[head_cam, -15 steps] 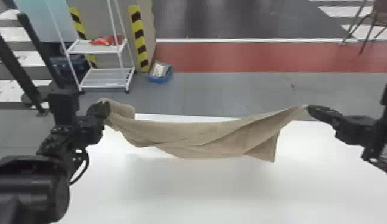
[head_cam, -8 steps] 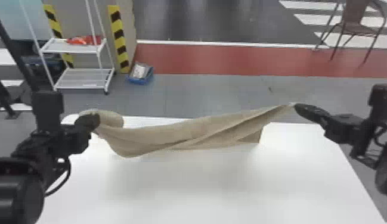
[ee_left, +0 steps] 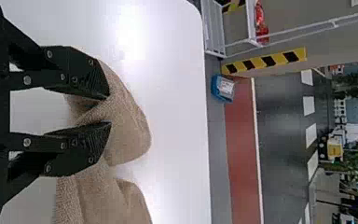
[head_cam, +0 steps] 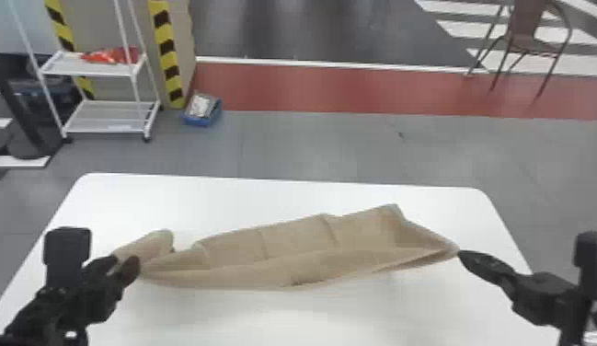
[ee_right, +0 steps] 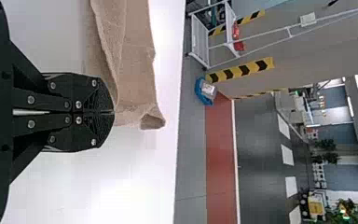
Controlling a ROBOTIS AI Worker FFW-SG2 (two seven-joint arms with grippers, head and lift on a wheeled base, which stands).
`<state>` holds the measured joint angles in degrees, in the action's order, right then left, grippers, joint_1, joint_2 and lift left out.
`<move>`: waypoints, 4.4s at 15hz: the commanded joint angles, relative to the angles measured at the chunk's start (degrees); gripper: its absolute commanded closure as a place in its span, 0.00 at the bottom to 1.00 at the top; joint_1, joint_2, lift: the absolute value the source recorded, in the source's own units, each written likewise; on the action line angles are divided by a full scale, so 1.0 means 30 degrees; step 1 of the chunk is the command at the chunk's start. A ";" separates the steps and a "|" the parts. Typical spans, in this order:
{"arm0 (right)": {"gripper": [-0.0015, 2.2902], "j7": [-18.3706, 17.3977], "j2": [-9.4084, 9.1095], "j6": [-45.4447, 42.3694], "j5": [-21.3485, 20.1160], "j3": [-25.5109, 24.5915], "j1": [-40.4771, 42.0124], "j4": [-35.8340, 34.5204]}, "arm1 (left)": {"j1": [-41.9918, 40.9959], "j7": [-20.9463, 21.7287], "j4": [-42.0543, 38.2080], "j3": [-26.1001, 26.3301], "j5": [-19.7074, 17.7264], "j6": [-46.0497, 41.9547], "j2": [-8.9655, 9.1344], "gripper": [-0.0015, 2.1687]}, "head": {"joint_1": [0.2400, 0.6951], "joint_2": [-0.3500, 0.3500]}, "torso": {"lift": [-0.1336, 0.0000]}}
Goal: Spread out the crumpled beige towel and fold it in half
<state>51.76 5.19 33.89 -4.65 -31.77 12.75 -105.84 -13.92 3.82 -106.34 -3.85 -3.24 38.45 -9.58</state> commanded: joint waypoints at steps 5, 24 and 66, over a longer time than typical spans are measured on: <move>0.70 -0.0027 -0.0295 -0.1759 0.1666 -0.1891 0.2841 0.0826 | -0.1365 -0.1656 0.0320 -0.1150 0.0992 -0.0349 -0.0148 0.06 | 1.00 0.37 | 1.00; 0.70 -0.0173 -0.0940 -0.1818 0.1256 -0.1363 0.3105 0.0445 | 0.3352 0.0659 0.6823 0.1165 0.1724 -0.3220 -0.0763 0.54 | 1.00 0.34 | 1.00; 0.70 -0.0203 -0.1028 -0.1466 0.2194 -0.2945 0.1992 -0.0727 | -0.0251 0.3266 -0.3870 -0.3611 -0.2173 0.3401 -0.0734 0.69 | 1.00 0.32 | 1.00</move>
<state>51.14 2.11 28.56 1.14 -38.92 20.38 -108.04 -13.14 13.40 -113.77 -11.27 -6.96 47.05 -11.85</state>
